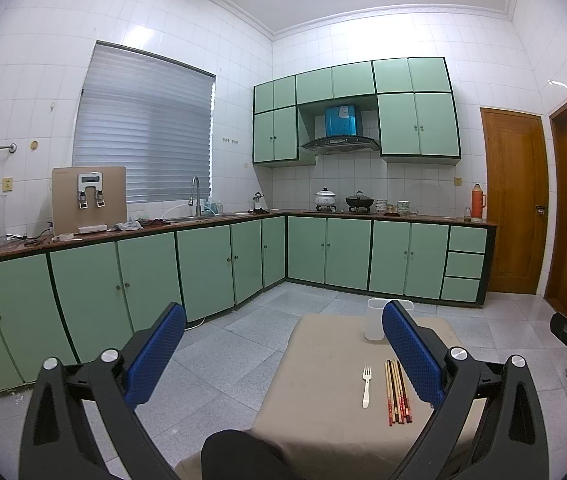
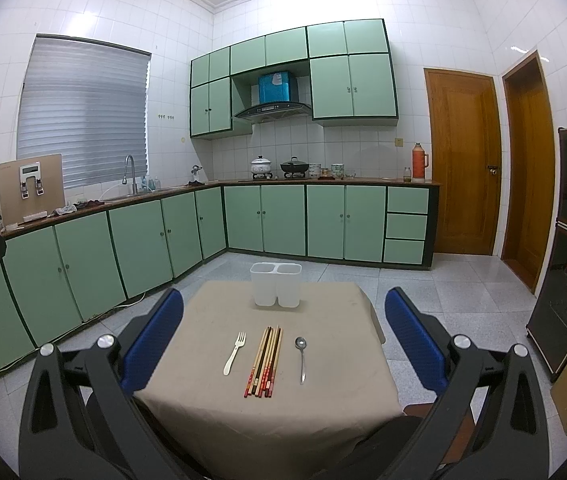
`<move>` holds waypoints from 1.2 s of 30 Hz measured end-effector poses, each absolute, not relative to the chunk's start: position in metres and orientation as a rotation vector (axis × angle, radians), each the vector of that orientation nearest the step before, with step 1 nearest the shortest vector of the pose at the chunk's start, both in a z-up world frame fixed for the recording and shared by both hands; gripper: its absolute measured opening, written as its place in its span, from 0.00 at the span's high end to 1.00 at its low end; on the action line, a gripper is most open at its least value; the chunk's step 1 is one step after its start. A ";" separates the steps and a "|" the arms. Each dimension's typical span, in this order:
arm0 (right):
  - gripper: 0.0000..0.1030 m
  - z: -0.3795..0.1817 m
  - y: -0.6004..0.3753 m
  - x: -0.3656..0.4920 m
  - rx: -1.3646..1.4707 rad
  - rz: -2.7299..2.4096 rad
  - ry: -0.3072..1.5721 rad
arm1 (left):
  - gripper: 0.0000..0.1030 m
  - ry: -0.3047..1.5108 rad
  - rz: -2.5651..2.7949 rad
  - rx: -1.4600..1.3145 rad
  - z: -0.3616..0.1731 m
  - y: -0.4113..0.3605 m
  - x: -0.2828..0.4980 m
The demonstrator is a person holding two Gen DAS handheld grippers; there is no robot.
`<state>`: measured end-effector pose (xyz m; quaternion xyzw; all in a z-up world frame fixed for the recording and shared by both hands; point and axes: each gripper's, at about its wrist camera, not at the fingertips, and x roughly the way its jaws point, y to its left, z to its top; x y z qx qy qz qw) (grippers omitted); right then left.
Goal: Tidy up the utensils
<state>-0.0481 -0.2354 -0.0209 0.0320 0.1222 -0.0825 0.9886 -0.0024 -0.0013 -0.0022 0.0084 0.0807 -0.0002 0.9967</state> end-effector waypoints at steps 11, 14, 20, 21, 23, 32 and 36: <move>0.05 -0.021 -0.235 -0.048 0.063 -0.166 0.245 | 0.06 0.163 -0.002 0.017 -0.003 -0.002 -0.002; 0.05 -0.020 -0.235 -0.048 0.064 -0.165 0.244 | 0.06 0.160 -0.003 0.015 -0.002 -0.003 -0.003; 0.05 -0.019 -0.236 -0.048 0.062 -0.164 0.243 | 0.06 0.157 0.000 0.017 -0.003 -0.004 -0.002; 0.05 -0.019 -0.236 -0.048 0.062 -0.165 0.244 | 0.06 0.157 -0.001 0.015 -0.003 -0.003 -0.003; 0.05 -0.019 -0.236 -0.048 0.061 -0.165 0.243 | 0.06 0.155 -0.001 0.016 -0.003 -0.003 -0.002; 0.05 -0.014 -0.237 -0.046 0.059 -0.165 0.242 | 0.06 0.150 -0.001 0.014 -0.003 -0.002 -0.004; 0.05 -0.012 -0.236 -0.052 0.056 -0.164 0.239 | 0.06 0.148 -0.001 0.013 -0.005 -0.001 -0.004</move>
